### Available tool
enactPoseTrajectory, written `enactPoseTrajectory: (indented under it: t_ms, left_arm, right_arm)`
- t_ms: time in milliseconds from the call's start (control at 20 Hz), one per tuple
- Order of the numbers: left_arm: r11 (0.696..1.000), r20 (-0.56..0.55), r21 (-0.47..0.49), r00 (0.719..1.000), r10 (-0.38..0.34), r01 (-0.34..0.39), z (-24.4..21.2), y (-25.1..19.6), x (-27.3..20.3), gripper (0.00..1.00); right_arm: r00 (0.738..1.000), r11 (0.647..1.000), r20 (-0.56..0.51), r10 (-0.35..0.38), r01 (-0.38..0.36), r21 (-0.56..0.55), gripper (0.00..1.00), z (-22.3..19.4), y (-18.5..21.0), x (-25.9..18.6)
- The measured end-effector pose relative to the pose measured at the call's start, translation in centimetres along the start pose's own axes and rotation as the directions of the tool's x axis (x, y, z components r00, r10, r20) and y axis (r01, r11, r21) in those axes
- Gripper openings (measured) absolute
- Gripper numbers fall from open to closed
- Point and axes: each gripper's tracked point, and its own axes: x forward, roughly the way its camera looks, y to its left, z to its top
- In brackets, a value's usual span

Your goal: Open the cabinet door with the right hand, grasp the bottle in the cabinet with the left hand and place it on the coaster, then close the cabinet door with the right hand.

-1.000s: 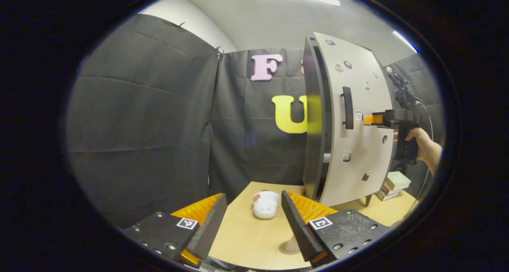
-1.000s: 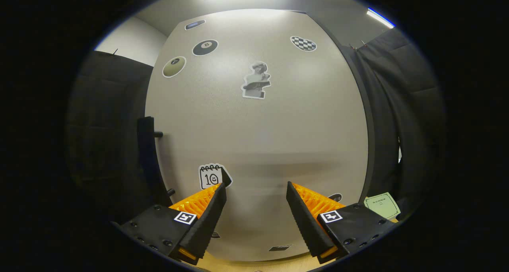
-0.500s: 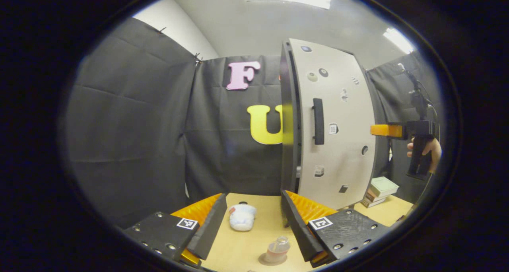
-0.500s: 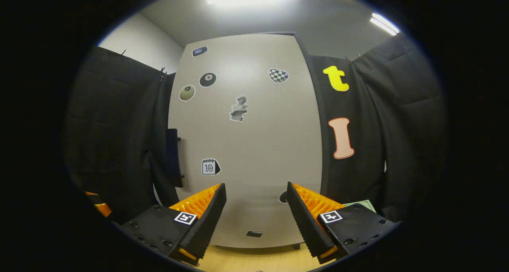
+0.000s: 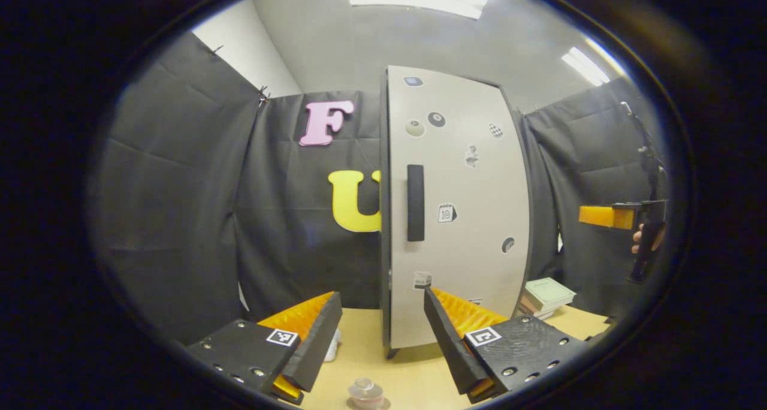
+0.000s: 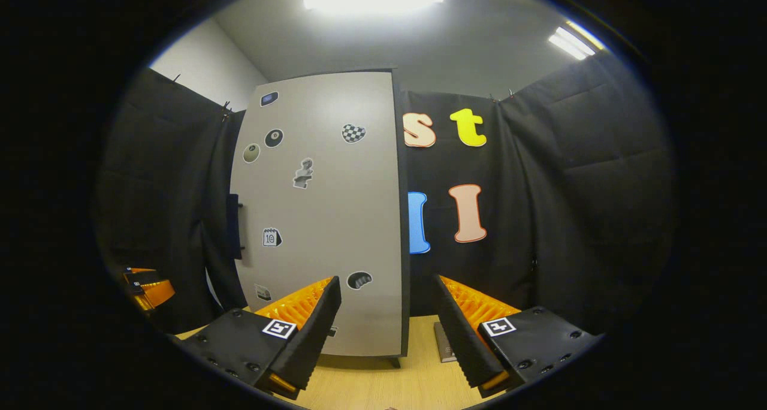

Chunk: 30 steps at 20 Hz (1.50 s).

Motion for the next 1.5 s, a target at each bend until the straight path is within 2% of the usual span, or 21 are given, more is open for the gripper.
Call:
enactPoseTrajectory:
  t_ms: [200,450,1500]
  left_arm:
    - [1.000,0.005,0.011,1.000,-0.017,0.017,0.6,-1.9,-0.1,0.85]
    - [1.000,0.011,0.027,1.000,0.002,-0.002,1.1,-2.0,-1.1,0.84]
    - [0.998,0.013,0.033,0.999,0.048,-0.049,2.0,-0.6,-3.0,0.84]
  right_arm:
    - [1.000,1.000,0.009,-0.028,0.028,0.008,0.97,-1.3,-2.7,-1.9]
    - [0.999,0.999,0.007,-0.041,0.041,-0.012,0.96,-2.8,-4.6,-4.1]
    - [1.000,1.000,-0.010,-0.005,0.005,-0.024,0.96,-3.7,-3.8,-5.7]
